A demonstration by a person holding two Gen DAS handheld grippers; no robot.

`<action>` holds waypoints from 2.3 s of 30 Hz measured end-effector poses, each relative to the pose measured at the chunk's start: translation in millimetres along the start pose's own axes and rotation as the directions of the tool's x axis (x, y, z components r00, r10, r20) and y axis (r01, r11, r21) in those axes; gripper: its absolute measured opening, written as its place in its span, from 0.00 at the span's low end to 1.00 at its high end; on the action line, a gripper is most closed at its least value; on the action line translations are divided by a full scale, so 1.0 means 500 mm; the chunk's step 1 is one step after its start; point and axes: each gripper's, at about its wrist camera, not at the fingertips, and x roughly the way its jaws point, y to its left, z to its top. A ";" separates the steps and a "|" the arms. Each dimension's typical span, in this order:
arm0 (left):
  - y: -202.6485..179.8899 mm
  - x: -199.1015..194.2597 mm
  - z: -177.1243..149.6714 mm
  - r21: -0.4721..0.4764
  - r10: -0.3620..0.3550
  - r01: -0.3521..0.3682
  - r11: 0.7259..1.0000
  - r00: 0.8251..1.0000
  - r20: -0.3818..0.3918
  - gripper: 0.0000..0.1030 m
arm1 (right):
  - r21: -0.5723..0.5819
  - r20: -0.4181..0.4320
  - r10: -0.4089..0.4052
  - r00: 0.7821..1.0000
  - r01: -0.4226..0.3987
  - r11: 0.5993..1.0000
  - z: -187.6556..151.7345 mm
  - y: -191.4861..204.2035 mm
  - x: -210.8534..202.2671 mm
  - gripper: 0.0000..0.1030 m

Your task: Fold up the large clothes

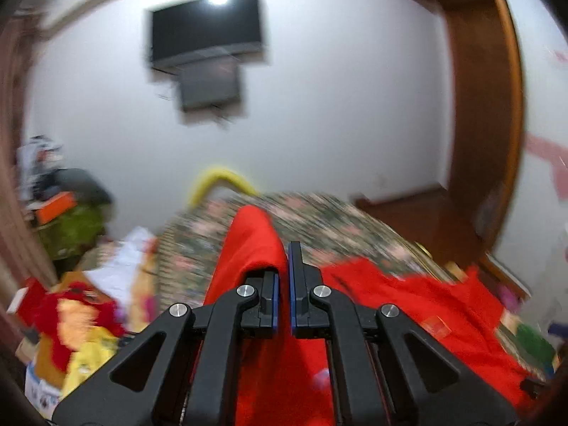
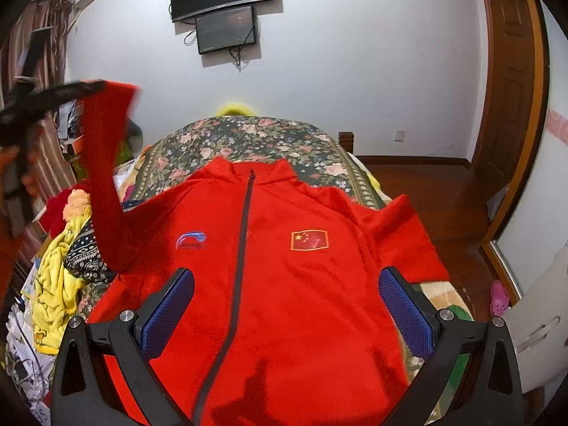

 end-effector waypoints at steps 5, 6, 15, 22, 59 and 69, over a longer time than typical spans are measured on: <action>-0.150 0.154 -0.114 0.063 -0.131 0.152 0.986 0.957 -0.260 0.03 | -0.008 -0.022 -0.004 1.000 0.004 1.000 -0.003 -0.034 0.007 1.00; -0.178 0.183 -0.156 0.062 -0.164 0.195 0.979 0.929 -0.333 0.03 | -0.014 -0.029 -0.011 1.000 0.010 1.000 -0.007 -0.041 0.010 1.00; -0.295 0.240 -0.331 0.015 -0.290 0.362 0.932 0.771 -0.567 0.04 | -0.033 -0.081 -0.020 0.997 0.018 0.999 -0.020 -0.059 0.037 1.00; -0.237 0.145 -0.334 -0.036 -0.340 0.386 0.922 0.763 -0.550 0.53 | -0.064 -0.117 0.035 0.993 -0.043 0.997 0.005 -0.033 0.061 1.00; 0.148 0.157 -0.524 -0.106 0.039 -0.118 0.987 0.828 -0.560 0.68 | -0.271 -0.367 0.097 0.925 -0.206 0.940 0.033 0.246 0.500 0.10; 0.150 0.162 -0.523 -0.115 0.062 -0.157 0.981 0.812 -0.580 0.71 | 0.038 -0.190 0.145 0.971 -0.140 0.989 0.117 0.008 0.346 0.09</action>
